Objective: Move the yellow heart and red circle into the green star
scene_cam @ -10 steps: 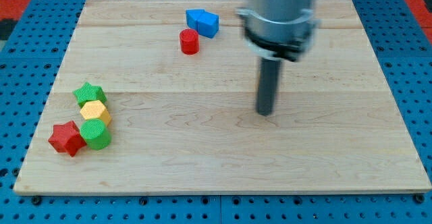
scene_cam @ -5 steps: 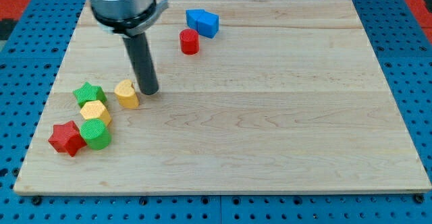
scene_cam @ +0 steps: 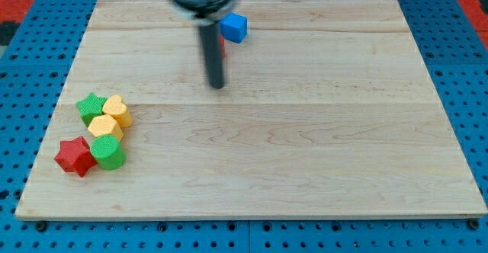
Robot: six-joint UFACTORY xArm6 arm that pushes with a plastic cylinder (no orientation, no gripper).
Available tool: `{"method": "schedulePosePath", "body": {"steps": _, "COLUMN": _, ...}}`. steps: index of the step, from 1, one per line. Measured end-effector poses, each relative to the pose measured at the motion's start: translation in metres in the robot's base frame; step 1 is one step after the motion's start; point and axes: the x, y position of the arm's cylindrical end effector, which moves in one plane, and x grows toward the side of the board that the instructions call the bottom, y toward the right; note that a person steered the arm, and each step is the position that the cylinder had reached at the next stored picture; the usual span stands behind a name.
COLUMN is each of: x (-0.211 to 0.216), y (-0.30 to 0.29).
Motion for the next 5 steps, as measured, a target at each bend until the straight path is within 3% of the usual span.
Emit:
{"method": "schedulePosePath", "body": {"steps": 1, "x": -0.064, "y": 0.031}}
{"method": "schedulePosePath", "body": {"steps": 2, "x": -0.07, "y": -0.043}}
{"method": "schedulePosePath", "body": {"steps": 3, "x": -0.057, "y": -0.126}}
{"method": "schedulePosePath", "body": {"steps": 4, "x": -0.011, "y": -0.18}}
{"method": "schedulePosePath", "body": {"steps": 5, "x": 0.021, "y": -0.182}}
